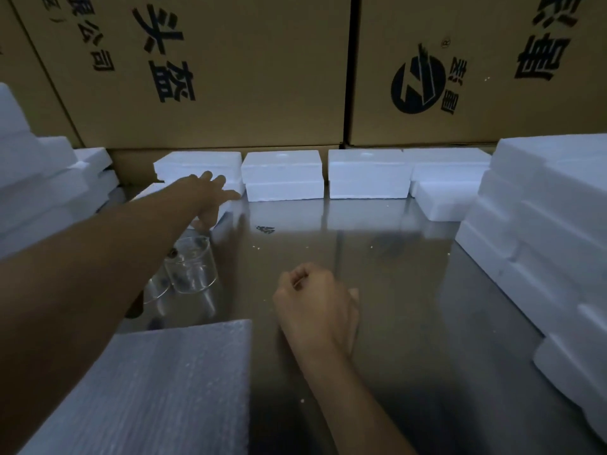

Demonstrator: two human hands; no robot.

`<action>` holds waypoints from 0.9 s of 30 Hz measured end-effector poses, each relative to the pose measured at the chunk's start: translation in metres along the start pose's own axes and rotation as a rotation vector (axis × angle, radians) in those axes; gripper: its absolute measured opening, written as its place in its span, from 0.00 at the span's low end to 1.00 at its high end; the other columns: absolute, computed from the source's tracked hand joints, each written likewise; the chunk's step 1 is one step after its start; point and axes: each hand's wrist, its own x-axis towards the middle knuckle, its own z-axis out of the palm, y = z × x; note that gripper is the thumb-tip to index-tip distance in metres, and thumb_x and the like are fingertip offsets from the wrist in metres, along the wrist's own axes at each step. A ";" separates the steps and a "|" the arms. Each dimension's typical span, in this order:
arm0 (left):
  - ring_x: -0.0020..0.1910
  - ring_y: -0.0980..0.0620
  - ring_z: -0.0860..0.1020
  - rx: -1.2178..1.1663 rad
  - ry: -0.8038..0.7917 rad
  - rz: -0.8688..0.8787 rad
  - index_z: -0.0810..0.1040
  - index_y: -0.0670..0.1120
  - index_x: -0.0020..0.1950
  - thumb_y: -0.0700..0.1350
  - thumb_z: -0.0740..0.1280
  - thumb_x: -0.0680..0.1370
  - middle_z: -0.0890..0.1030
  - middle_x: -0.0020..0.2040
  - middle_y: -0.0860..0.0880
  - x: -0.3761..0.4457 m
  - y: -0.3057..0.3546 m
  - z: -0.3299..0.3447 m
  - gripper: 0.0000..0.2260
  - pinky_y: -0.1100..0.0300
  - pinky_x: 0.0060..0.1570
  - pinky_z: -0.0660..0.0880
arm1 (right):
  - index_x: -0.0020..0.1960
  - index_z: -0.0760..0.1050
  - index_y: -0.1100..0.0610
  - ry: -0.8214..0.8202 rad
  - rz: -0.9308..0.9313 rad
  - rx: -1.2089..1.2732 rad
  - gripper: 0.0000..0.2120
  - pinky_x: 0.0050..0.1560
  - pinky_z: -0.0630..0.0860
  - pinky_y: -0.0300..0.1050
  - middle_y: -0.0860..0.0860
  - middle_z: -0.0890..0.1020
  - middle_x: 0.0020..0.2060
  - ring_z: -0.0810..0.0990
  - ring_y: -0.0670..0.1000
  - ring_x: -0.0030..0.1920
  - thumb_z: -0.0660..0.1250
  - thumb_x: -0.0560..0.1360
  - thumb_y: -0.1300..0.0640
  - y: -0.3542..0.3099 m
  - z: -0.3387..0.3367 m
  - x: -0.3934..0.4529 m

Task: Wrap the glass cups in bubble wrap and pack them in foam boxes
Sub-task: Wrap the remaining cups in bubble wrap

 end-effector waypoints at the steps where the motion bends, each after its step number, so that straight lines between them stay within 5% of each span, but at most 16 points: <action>1: 0.71 0.41 0.62 0.036 0.015 0.015 0.51 0.56 0.81 0.43 0.76 0.66 0.60 0.73 0.43 -0.005 0.003 -0.003 0.50 0.49 0.61 0.73 | 0.40 0.76 0.50 0.009 -0.004 0.004 0.11 0.64 0.64 0.47 0.45 0.76 0.31 0.66 0.42 0.30 0.58 0.76 0.48 0.000 0.000 0.000; 7: 0.65 0.43 0.67 0.055 0.222 0.035 0.53 0.45 0.80 0.46 0.79 0.65 0.58 0.74 0.42 -0.058 0.000 -0.051 0.50 0.54 0.48 0.75 | 0.39 0.76 0.50 0.007 0.008 0.028 0.10 0.64 0.64 0.47 0.47 0.84 0.40 0.79 0.53 0.44 0.60 0.75 0.48 -0.005 -0.005 -0.001; 11: 0.71 0.39 0.63 -0.355 0.496 0.121 0.55 0.45 0.78 0.46 0.81 0.64 0.58 0.73 0.42 -0.108 -0.018 -0.092 0.50 0.46 0.63 0.71 | 0.37 0.74 0.49 0.020 0.026 0.118 0.09 0.59 0.65 0.44 0.46 0.84 0.40 0.81 0.54 0.47 0.61 0.74 0.49 -0.004 -0.006 -0.002; 14: 0.65 0.44 0.66 -0.745 0.610 0.173 0.52 0.47 0.78 0.47 0.80 0.67 0.60 0.70 0.48 -0.149 -0.027 -0.107 0.49 0.60 0.51 0.72 | 0.37 0.76 0.52 0.042 0.076 0.481 0.09 0.47 0.74 0.45 0.47 0.80 0.34 0.80 0.55 0.41 0.63 0.75 0.55 0.003 -0.011 -0.002; 17: 0.61 0.49 0.68 -1.161 0.519 0.199 0.52 0.56 0.77 0.44 0.78 0.68 0.64 0.66 0.53 -0.186 -0.015 -0.096 0.47 0.59 0.53 0.70 | 0.46 0.79 0.53 0.106 0.101 0.754 0.07 0.39 0.72 0.42 0.51 0.81 0.40 0.76 0.48 0.38 0.62 0.79 0.60 0.016 -0.029 -0.004; 20: 0.63 0.50 0.74 -1.491 0.384 0.254 0.57 0.54 0.75 0.40 0.78 0.68 0.70 0.66 0.54 -0.218 0.008 -0.063 0.43 0.54 0.60 0.75 | 0.50 0.75 0.48 0.102 0.189 0.930 0.05 0.47 0.70 0.42 0.45 0.77 0.45 0.75 0.46 0.46 0.60 0.81 0.53 0.031 -0.053 -0.019; 22: 0.61 0.53 0.76 -1.627 0.285 0.259 0.59 0.55 0.72 0.43 0.80 0.67 0.71 0.68 0.55 -0.240 0.028 -0.035 0.42 0.58 0.54 0.76 | 0.55 0.74 0.45 0.098 0.222 0.957 0.07 0.54 0.68 0.44 0.41 0.76 0.50 0.75 0.46 0.53 0.58 0.81 0.46 0.041 -0.070 -0.040; 27: 0.65 0.57 0.72 -1.515 0.046 0.339 0.62 0.56 0.70 0.57 0.82 0.62 0.71 0.65 0.62 -0.292 0.088 0.029 0.43 0.63 0.57 0.69 | 0.72 0.65 0.45 0.214 0.150 0.819 0.30 0.58 0.70 0.44 0.44 0.72 0.66 0.72 0.46 0.63 0.60 0.72 0.38 0.057 -0.105 -0.107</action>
